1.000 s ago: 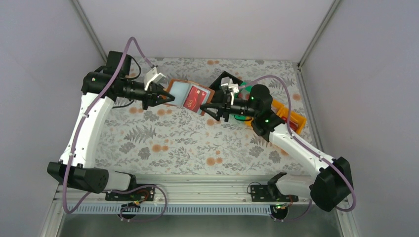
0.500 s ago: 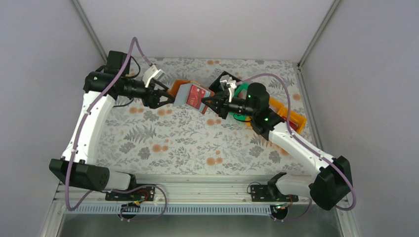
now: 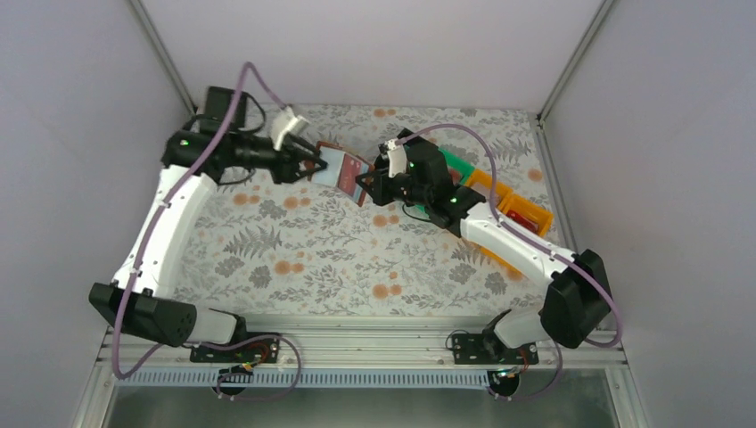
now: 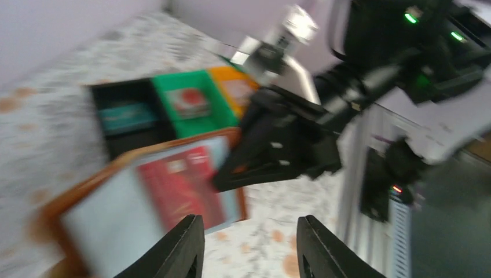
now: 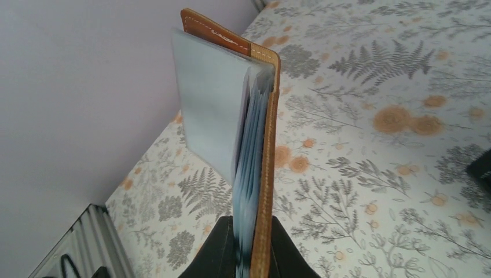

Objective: Take the credit cards out of the card holder

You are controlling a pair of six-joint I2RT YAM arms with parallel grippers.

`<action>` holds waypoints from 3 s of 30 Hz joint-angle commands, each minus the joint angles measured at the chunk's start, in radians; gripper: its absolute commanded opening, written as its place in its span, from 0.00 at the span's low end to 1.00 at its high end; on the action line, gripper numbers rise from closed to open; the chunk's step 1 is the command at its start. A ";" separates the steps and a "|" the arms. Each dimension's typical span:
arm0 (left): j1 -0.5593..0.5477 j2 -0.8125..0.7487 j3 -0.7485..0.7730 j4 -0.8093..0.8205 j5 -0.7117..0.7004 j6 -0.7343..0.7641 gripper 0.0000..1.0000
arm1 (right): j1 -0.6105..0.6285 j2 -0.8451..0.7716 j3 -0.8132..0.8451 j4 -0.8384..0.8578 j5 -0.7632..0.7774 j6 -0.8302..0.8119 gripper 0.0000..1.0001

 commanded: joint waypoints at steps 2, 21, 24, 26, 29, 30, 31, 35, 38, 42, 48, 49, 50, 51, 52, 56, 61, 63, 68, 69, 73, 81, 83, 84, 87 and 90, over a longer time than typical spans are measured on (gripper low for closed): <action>-0.100 0.037 -0.108 0.007 0.107 0.024 0.38 | 0.019 -0.049 0.006 0.113 -0.126 -0.081 0.04; -0.086 0.000 -0.100 -0.020 0.159 0.104 0.39 | 0.019 -0.152 -0.068 0.259 -0.546 -0.276 0.04; -0.089 0.003 -0.112 -0.020 0.209 0.113 0.40 | 0.020 -0.143 -0.056 0.275 -0.584 -0.279 0.04; -0.094 0.004 -0.117 -0.013 0.236 0.115 0.40 | 0.019 -0.144 -0.053 0.285 -0.585 -0.280 0.04; -0.117 0.003 -0.106 -0.035 0.310 0.147 0.35 | 0.019 -0.137 -0.045 0.285 -0.577 -0.275 0.04; -0.129 0.003 -0.095 -0.051 0.332 0.165 0.31 | 0.019 -0.132 -0.042 0.282 -0.571 -0.272 0.04; -0.138 0.003 -0.088 -0.065 0.349 0.183 0.26 | 0.019 -0.127 -0.040 0.278 -0.565 -0.270 0.04; -0.149 0.002 -0.075 -0.127 0.387 0.249 0.03 | 0.019 -0.119 -0.039 0.274 -0.548 -0.264 0.04; -0.148 0.000 -0.057 -0.179 0.407 0.300 0.02 | 0.018 -0.131 -0.040 0.259 -0.523 -0.272 0.04; -0.128 -0.003 -0.031 -0.187 0.402 0.294 0.02 | 0.017 -0.150 -0.062 0.245 -0.492 -0.281 0.14; -0.084 -0.011 -0.050 -0.154 0.405 0.258 0.02 | 0.004 -0.194 -0.134 0.271 -0.469 -0.270 0.24; -0.078 -0.012 -0.053 -0.147 0.404 0.246 0.02 | 0.004 -0.195 -0.139 0.271 -0.467 -0.269 0.25; -0.070 -0.011 -0.056 -0.134 0.404 0.236 0.02 | 0.003 -0.194 -0.143 0.270 -0.466 -0.269 0.25; -0.063 -0.012 -0.057 -0.129 0.404 0.229 0.02 | 0.002 -0.193 -0.146 0.270 -0.466 -0.268 0.25; -0.057 -0.012 -0.057 -0.122 0.404 0.222 0.02 | 0.002 -0.193 -0.148 0.267 -0.466 -0.269 0.25; -0.038 -0.011 -0.060 -0.119 0.387 0.223 0.02 | -0.006 -0.201 -0.165 0.272 -0.474 -0.272 0.25; -0.038 -0.008 -0.061 -0.141 0.367 0.250 0.03 | -0.008 -0.201 -0.160 0.263 -0.502 -0.278 0.04; -0.038 -0.006 -0.050 -0.167 0.363 0.282 0.02 | -0.010 -0.204 -0.158 0.262 -0.503 -0.279 0.04; -0.039 -0.012 -0.045 -0.262 0.400 0.422 0.30 | -0.011 -0.217 -0.152 0.271 -0.515 -0.281 0.04; -0.039 -0.013 -0.053 -0.267 0.407 0.434 0.32 | -0.011 -0.217 -0.148 0.268 -0.518 -0.283 0.04; -0.039 -0.011 -0.069 -0.242 0.383 0.426 0.22 | -0.010 -0.218 -0.136 0.254 -0.527 -0.288 0.04; -0.039 -0.011 -0.107 -0.085 0.205 0.291 0.21 | -0.011 -0.228 -0.132 0.252 -0.585 -0.312 0.04; -0.039 -0.008 -0.101 -0.078 0.215 0.287 0.20 | -0.010 -0.226 -0.128 0.250 -0.594 -0.318 0.04; -0.039 -0.006 -0.098 -0.078 0.225 0.286 0.19 | -0.010 -0.224 -0.126 0.245 -0.596 -0.322 0.04; -0.046 -0.005 -0.102 -0.068 0.239 0.276 0.17 | -0.010 -0.220 -0.123 0.243 -0.604 -0.328 0.04; -0.065 -0.001 -0.118 -0.062 0.249 0.271 0.16 | -0.010 -0.215 -0.119 0.245 -0.608 -0.330 0.04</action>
